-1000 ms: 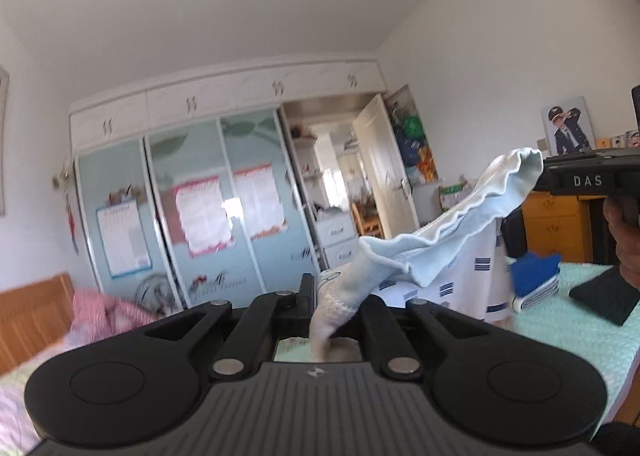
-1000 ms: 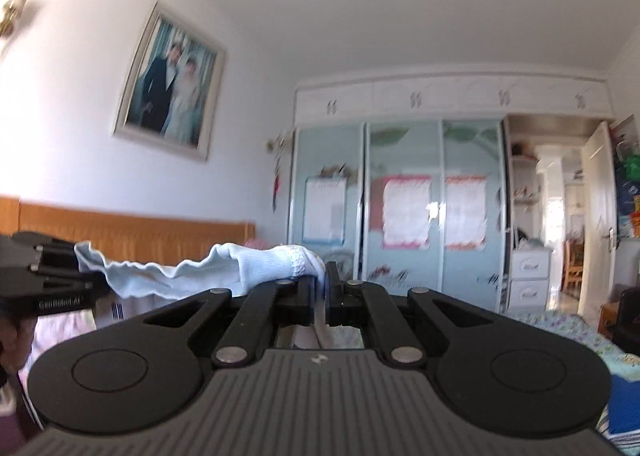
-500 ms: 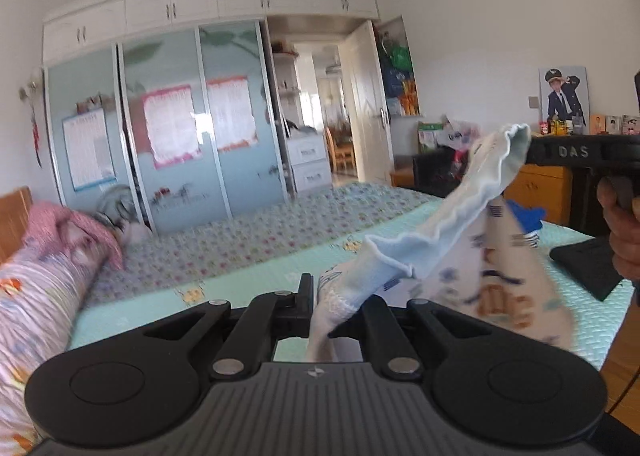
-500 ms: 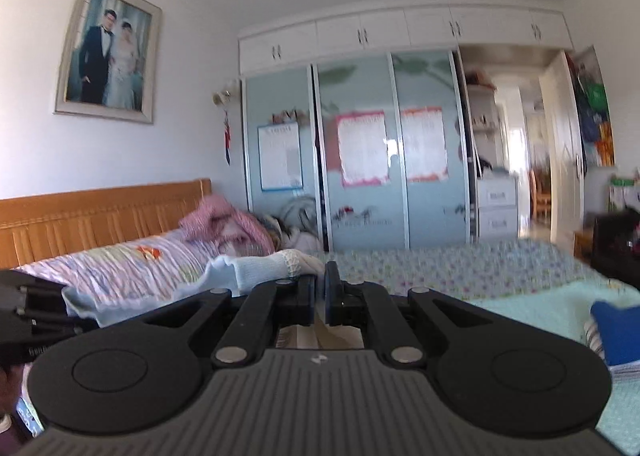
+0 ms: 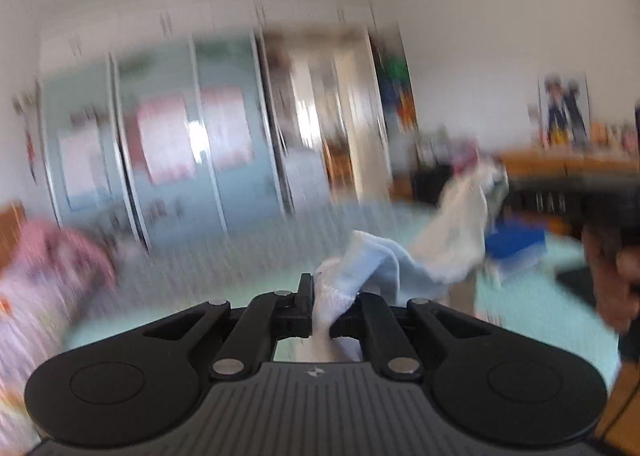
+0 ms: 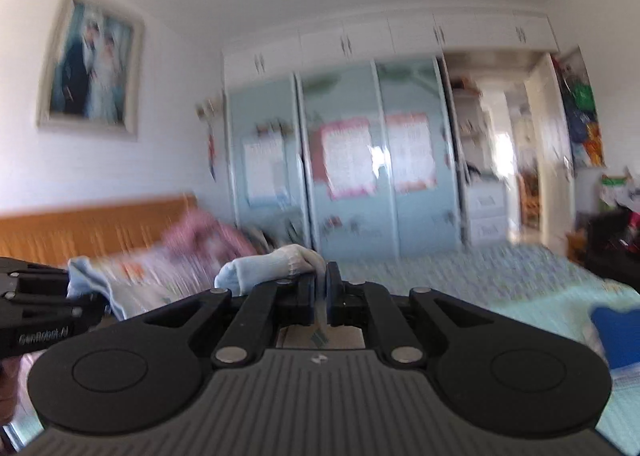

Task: Fold clothes

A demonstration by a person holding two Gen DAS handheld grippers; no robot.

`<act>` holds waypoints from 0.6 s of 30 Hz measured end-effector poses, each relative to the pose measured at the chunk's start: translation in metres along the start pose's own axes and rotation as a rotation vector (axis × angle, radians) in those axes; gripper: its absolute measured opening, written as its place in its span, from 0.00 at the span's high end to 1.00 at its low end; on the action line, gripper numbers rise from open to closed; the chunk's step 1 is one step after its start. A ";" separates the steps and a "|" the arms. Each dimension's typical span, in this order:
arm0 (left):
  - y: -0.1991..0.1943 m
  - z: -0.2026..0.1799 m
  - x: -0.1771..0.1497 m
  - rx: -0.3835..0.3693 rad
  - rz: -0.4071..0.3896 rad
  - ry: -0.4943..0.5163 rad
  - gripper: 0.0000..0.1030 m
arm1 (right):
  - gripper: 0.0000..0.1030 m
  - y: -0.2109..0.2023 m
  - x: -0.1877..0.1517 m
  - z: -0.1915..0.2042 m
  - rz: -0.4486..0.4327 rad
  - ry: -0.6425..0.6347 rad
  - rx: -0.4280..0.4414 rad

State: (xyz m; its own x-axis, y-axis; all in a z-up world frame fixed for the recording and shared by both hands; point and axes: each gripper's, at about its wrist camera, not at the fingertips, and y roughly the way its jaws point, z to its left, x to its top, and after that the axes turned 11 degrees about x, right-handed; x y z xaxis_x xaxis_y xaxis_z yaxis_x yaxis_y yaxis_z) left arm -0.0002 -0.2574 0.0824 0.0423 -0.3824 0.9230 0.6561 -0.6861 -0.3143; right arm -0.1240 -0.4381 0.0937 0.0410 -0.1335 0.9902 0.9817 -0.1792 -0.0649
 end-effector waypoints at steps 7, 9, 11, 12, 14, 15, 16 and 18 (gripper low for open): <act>0.085 0.005 -0.133 -0.015 0.467 -0.230 0.95 | 0.92 0.040 -0.123 -0.035 0.336 0.178 -0.085; 0.081 0.011 -0.146 -0.021 0.482 -0.267 0.94 | 0.92 0.043 -0.144 -0.034 0.373 0.205 -0.085; 0.076 0.017 -0.152 -0.019 0.484 -0.276 0.94 | 0.93 0.045 -0.152 -0.026 0.386 0.217 -0.068; 0.076 0.019 -0.153 -0.016 0.488 -0.285 0.94 | 0.93 0.048 -0.150 -0.022 0.380 0.217 -0.057; 0.079 0.023 -0.151 -0.005 0.498 -0.310 0.94 | 0.92 0.054 -0.145 -0.018 0.365 0.224 -0.040; 0.085 0.027 -0.148 0.009 0.506 -0.324 0.93 | 0.91 0.059 -0.141 -0.017 0.361 0.234 -0.038; 0.091 0.030 -0.148 0.026 0.521 -0.335 0.89 | 0.91 0.064 -0.140 -0.018 0.359 0.247 -0.046; 0.105 0.033 -0.152 0.066 0.563 -0.344 0.73 | 0.72 0.083 -0.140 -0.019 0.382 0.253 -0.072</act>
State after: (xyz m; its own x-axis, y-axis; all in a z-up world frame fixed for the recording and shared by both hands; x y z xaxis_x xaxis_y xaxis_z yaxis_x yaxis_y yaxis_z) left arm 0.0872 -0.2503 -0.0837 0.6232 -0.4441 0.6437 0.5078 -0.3961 -0.7650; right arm -0.0515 -0.4533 -0.0527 0.3418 -0.4349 0.8331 0.8891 -0.1374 -0.4365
